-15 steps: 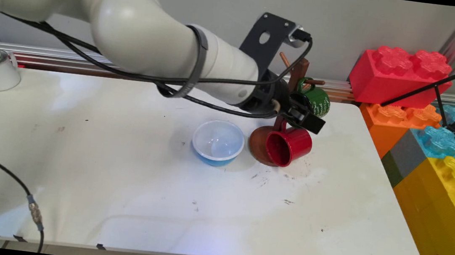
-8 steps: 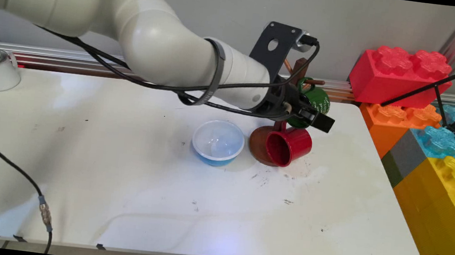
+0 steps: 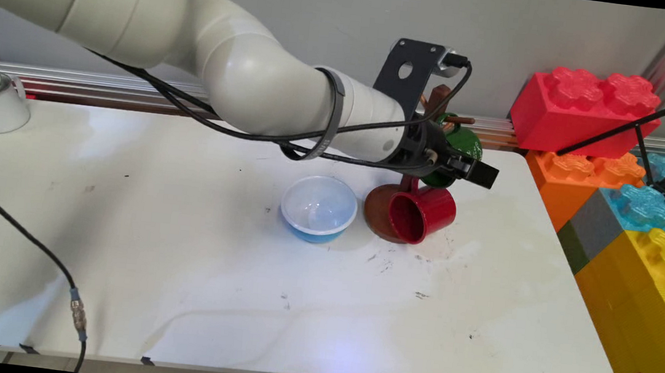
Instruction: Pick up the green mug from the rack
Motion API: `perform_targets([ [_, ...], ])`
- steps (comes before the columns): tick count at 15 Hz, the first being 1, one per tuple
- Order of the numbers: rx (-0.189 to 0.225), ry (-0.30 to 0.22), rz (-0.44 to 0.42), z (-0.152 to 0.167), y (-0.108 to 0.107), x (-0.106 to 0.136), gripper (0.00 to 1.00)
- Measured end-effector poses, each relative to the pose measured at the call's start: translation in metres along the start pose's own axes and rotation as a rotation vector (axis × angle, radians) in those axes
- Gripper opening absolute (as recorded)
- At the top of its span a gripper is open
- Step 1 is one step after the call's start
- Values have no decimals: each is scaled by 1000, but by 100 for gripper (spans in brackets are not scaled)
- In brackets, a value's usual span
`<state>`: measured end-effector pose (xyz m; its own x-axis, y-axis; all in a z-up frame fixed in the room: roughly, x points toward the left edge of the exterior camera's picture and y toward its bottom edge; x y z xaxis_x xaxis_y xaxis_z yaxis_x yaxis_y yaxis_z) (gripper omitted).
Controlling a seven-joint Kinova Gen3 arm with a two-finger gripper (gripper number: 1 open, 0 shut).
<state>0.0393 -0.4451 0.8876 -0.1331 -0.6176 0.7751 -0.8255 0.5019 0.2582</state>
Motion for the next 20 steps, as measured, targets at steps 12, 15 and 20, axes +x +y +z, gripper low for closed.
perform_targets([
  [12, -3, 22, -71, 12, -2, -5, 100],
  [15, 1, 27, -87, 13, -3, -7, 100],
  [20, 5, 35, -107, 15, -4, -8, 100],
])
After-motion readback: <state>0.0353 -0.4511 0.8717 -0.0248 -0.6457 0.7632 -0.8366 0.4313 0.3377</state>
